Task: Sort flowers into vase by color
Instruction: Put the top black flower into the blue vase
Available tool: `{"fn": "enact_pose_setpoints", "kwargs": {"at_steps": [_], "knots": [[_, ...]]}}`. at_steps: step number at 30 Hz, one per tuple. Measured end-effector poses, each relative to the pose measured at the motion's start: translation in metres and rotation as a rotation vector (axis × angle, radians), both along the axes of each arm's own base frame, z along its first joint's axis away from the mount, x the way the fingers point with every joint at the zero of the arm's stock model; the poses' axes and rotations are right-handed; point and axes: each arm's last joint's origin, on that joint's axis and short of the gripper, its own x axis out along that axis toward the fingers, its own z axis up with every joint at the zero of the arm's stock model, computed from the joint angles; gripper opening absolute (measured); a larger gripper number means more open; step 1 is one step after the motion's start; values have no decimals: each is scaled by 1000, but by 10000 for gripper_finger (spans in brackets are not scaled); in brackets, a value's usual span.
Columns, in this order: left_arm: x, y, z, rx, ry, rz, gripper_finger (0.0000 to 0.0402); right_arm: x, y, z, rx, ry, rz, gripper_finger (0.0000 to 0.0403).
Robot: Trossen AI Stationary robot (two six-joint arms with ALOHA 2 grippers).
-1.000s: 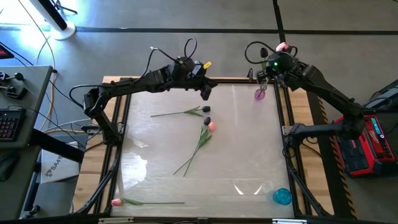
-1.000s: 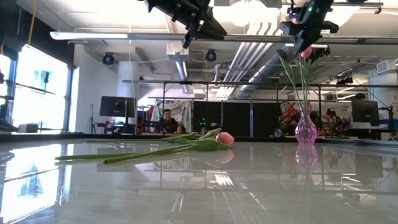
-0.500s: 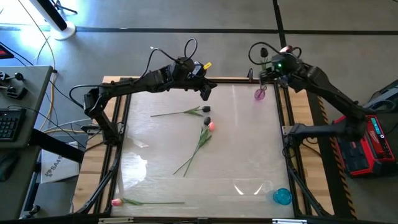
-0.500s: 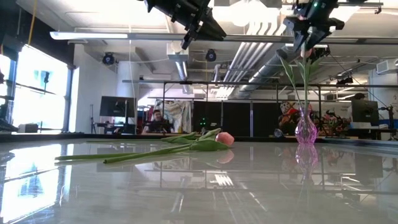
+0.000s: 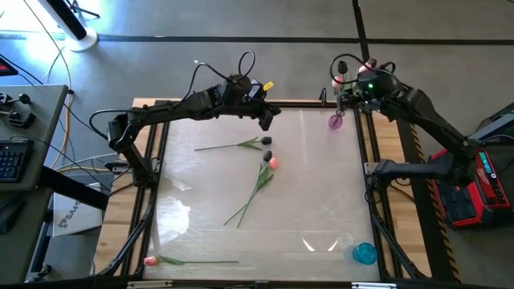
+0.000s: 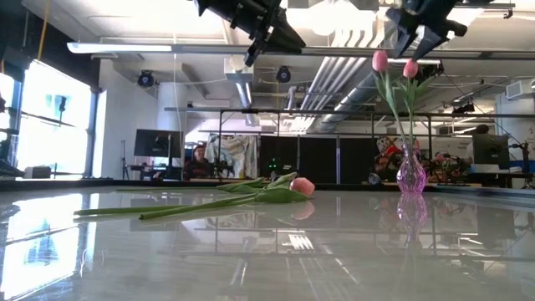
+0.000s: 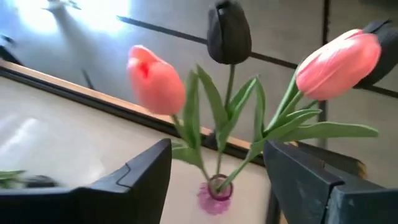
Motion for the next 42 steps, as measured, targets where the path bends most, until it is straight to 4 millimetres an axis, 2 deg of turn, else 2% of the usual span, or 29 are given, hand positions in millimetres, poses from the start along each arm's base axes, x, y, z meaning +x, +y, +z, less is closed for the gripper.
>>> {"fn": "enact_pose_setpoints", "kwargs": {"at_steps": [9, 13, 16, 22, 28, 36, 42], "knots": [[-7, -9, -21, -6, 235, -54, 53, -25, 26, 63, -126, -179, 180, 243], [-12, -7, -35, 5, 345, -39, 53, -28, 30, 70, -146, -182, 222, 243], [-15, -2, -59, 2, 433, -23, 53, -26, 28, 60, -110, -124, 228, 243], [-12, 10, -118, -53, 613, -19, 53, -16, 22, 22, 33, -16, 259, 243], [-16, 18, -157, -92, 828, 24, 56, -3, 22, -6, 171, -28, 376, 243], [-22, 19, -186, -123, 1008, -2, 87, 11, 26, -25, 175, -2, 458, 243], [-20, 21, -204, -112, 1066, -46, 107, 16, 29, -28, 162, -13, 492, 243]]}}
